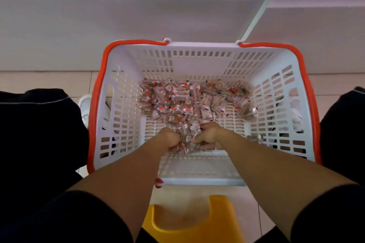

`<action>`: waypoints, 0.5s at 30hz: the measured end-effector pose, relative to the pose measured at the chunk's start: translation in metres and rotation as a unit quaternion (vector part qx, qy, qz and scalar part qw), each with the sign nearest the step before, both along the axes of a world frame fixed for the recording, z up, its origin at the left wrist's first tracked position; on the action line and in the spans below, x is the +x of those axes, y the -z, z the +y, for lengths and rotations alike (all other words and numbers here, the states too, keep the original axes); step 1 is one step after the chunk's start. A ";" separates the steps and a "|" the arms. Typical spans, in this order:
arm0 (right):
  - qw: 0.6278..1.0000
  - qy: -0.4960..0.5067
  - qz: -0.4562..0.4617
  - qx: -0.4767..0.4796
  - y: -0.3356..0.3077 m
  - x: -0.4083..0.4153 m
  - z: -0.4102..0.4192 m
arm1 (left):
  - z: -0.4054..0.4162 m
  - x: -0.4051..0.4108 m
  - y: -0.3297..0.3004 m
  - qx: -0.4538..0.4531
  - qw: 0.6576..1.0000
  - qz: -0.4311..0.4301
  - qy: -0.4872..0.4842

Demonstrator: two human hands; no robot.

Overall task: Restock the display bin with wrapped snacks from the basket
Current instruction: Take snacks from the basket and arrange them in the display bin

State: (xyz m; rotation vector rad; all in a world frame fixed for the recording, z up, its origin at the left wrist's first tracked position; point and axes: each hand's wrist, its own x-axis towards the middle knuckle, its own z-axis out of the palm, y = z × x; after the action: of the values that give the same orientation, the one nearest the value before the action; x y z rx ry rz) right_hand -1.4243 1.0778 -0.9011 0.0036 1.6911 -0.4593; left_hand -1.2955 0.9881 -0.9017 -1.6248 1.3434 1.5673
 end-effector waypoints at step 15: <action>0.984 -0.126 0.127 -0.026 -0.034 -0.033 0.012 | -0.006 0.010 -0.024 0.124 0.966 0.054 -0.222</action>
State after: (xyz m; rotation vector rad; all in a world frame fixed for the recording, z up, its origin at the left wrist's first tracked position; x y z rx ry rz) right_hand -1.4576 1.0897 -0.8676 -0.3167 1.8968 -0.3221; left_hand -1.2854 0.9825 -0.8779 -1.7791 0.8181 2.0151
